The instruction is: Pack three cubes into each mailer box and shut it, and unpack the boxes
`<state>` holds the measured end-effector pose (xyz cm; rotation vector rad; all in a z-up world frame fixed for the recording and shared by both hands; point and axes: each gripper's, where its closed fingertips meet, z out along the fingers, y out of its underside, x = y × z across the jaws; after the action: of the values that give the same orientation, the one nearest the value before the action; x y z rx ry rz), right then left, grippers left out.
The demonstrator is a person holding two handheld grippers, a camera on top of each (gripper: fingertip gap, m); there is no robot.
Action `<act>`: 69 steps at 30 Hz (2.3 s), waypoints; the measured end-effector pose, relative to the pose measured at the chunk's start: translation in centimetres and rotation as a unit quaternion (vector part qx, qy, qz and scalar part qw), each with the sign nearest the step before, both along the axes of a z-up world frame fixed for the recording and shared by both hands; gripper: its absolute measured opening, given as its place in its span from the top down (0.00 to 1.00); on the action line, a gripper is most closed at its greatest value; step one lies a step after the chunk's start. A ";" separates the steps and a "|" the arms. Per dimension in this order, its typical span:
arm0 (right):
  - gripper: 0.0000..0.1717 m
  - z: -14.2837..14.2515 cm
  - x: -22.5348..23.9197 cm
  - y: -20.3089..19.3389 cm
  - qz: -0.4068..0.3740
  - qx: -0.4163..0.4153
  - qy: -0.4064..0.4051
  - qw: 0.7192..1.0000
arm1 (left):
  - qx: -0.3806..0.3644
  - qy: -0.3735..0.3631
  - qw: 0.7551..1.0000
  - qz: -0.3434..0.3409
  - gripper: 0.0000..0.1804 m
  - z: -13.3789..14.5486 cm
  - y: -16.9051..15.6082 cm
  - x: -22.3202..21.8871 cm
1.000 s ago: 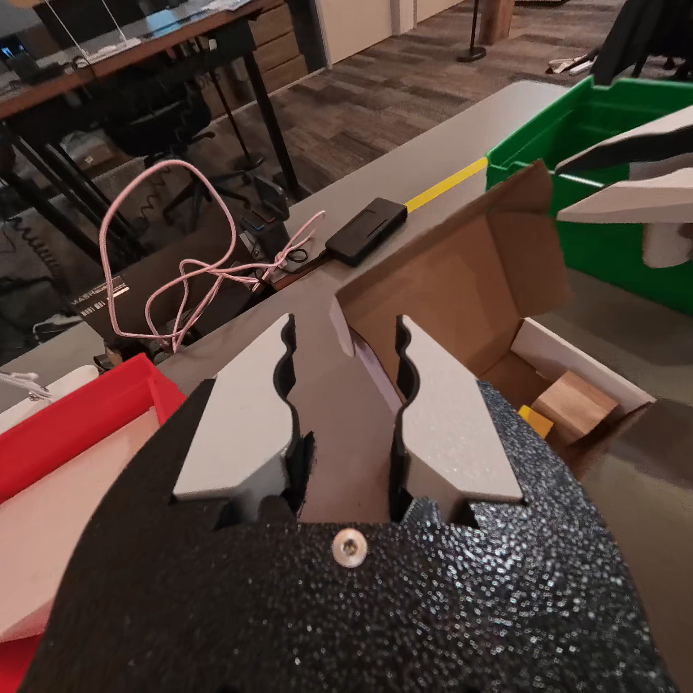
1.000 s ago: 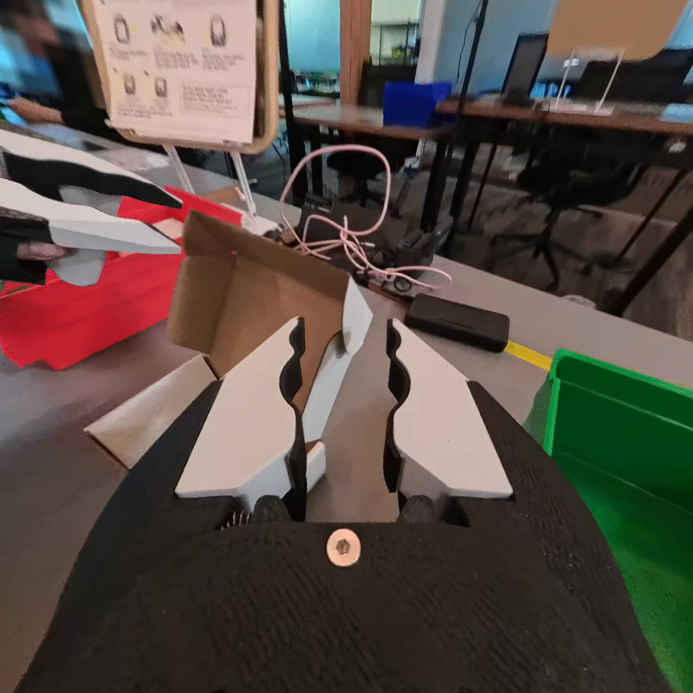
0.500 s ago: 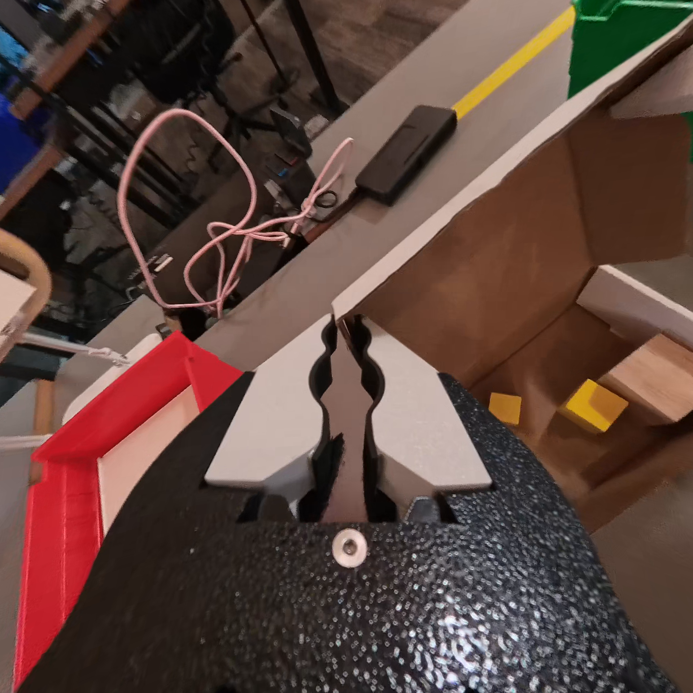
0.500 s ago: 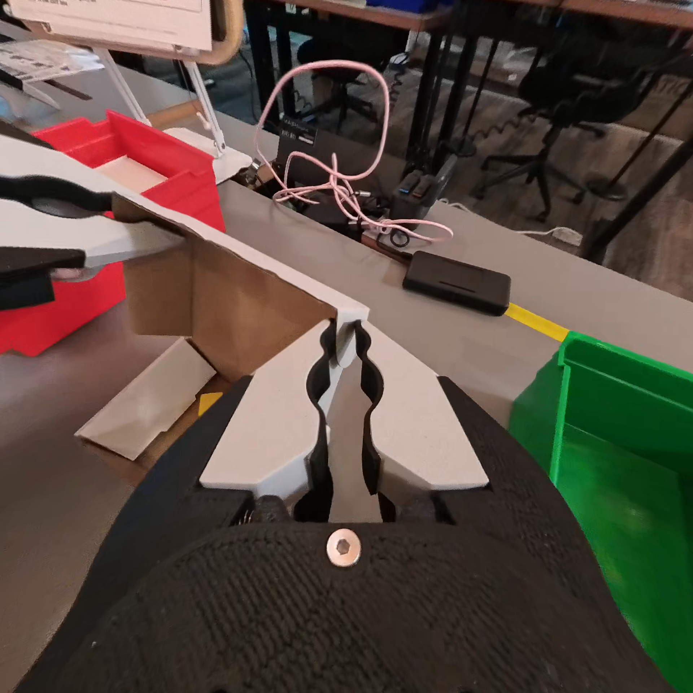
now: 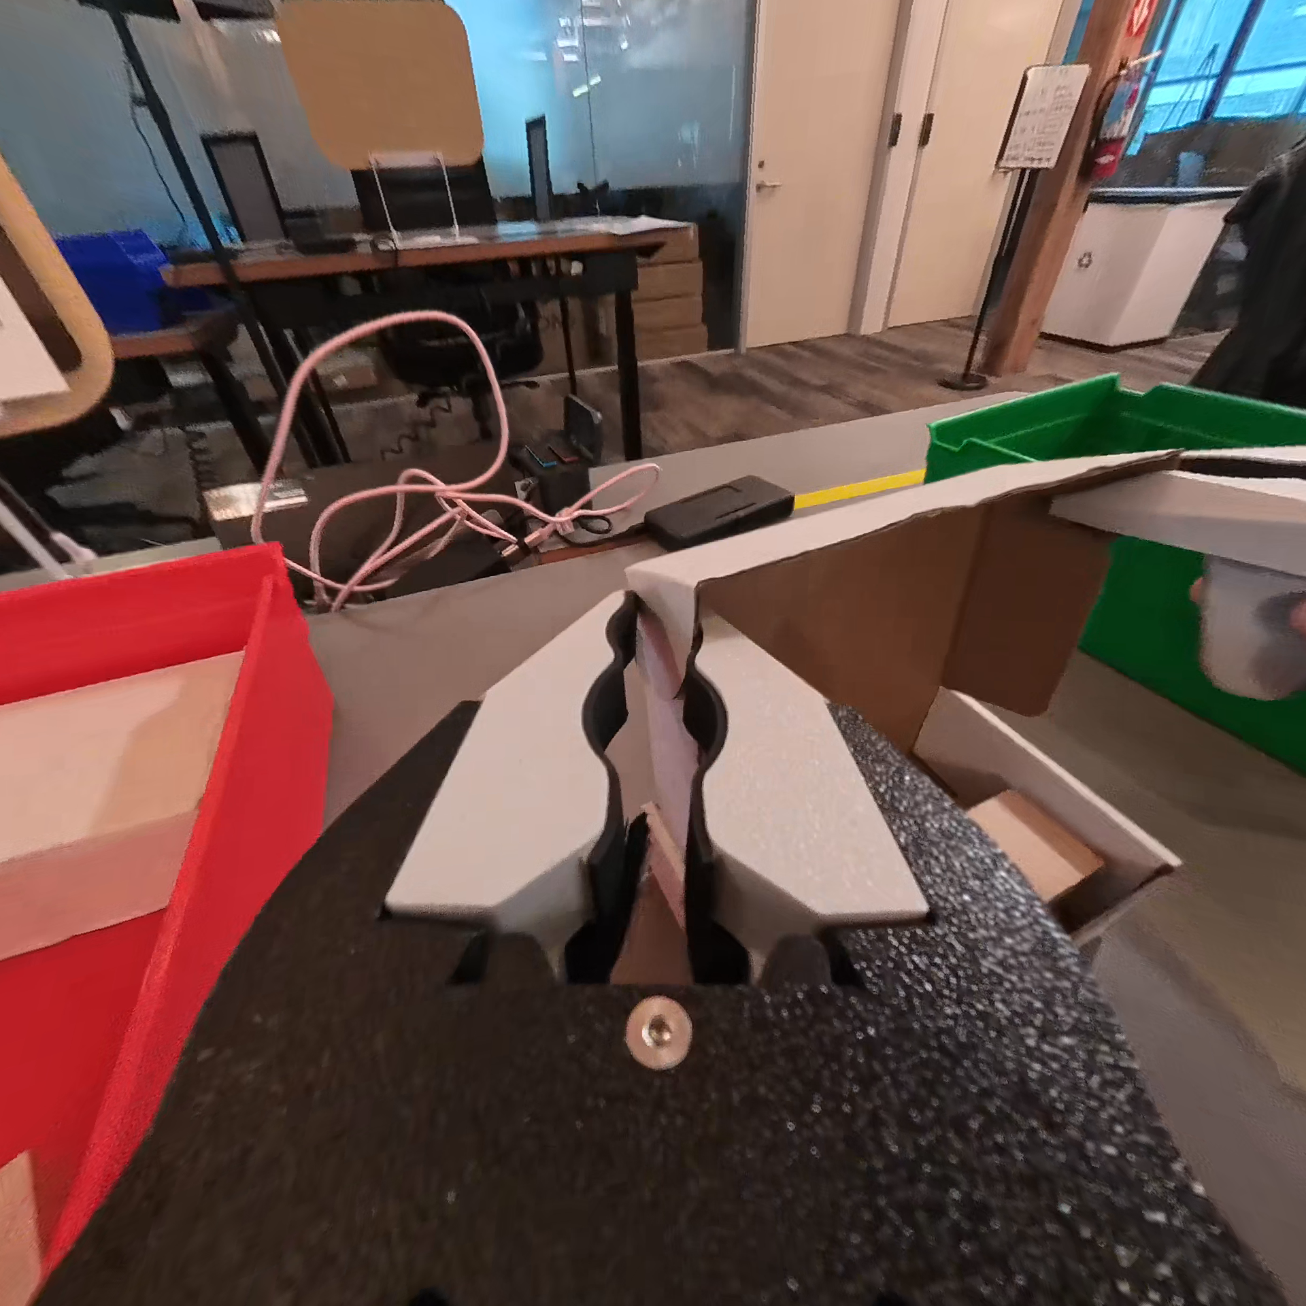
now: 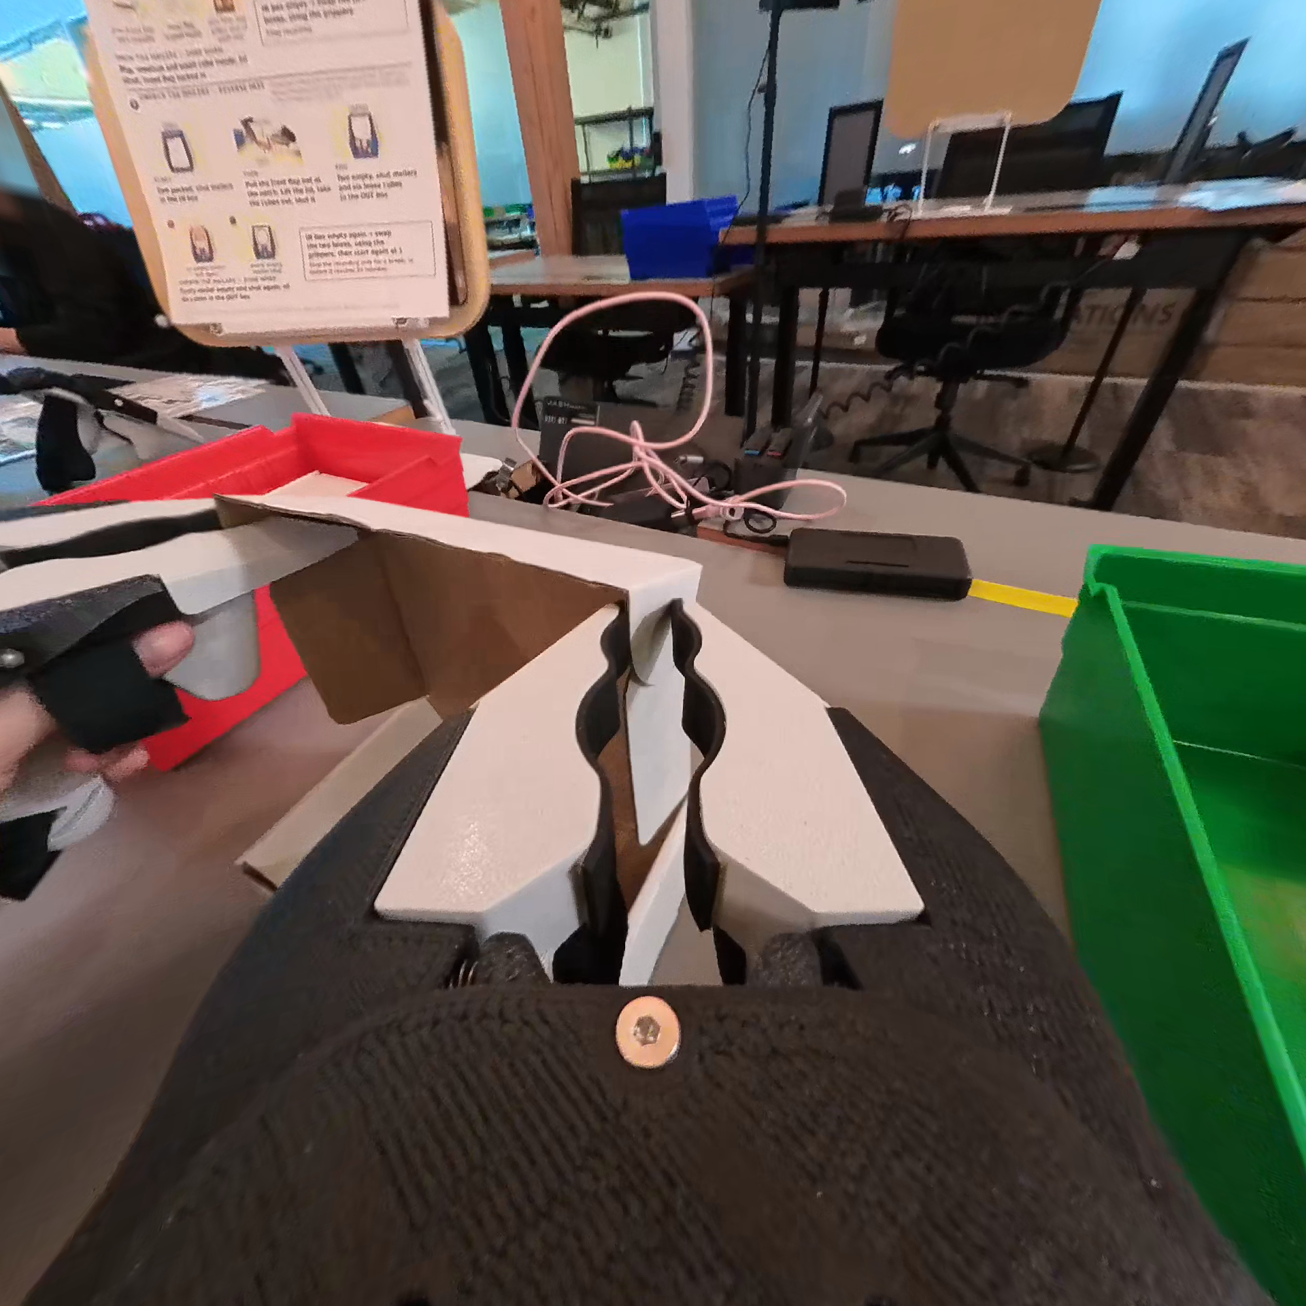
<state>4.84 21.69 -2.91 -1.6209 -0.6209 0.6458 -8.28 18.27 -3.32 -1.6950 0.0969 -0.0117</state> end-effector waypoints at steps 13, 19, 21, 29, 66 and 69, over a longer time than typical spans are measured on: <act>0.94 -1.4 2.4 -5.2 0.027 0.000 0.006 1.000 | 0.016 0.043 0.998 -0.032 0.95 -0.4 -5.2 2.3; 0.93 -1.1 2.8 -7.1 0.044 -0.021 0.015 0.999 | 0.009 -0.016 0.999 -0.051 0.94 -0.4 -6.3 2.9; 0.92 -1.0 2.6 -7.3 0.048 -0.028 0.025 0.998 | 0.005 -0.061 0.996 -0.059 0.94 -0.4 -5.6 2.7; 0.89 -0.4 2.0 -6.3 0.074 -0.084 0.110 0.988 | 0.000 -0.220 0.971 -0.095 0.92 -0.1 -3.4 2.5; 0.45 -5.8 2.5 -9.6 0.125 0.084 -0.077 0.986 | -0.091 0.188 0.976 -0.060 0.56 -9.2 -8.9 2.7; 0.50 -5.4 0.4 -12.0 0.177 0.215 -0.184 0.943 | -0.090 0.157 0.979 -0.091 0.50 -8.8 -9.4 3.2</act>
<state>5.27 9.64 -8.34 -1.2288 -1.2593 0.4205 -5.13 8.86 -12.17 -1.8518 0.5008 0.1137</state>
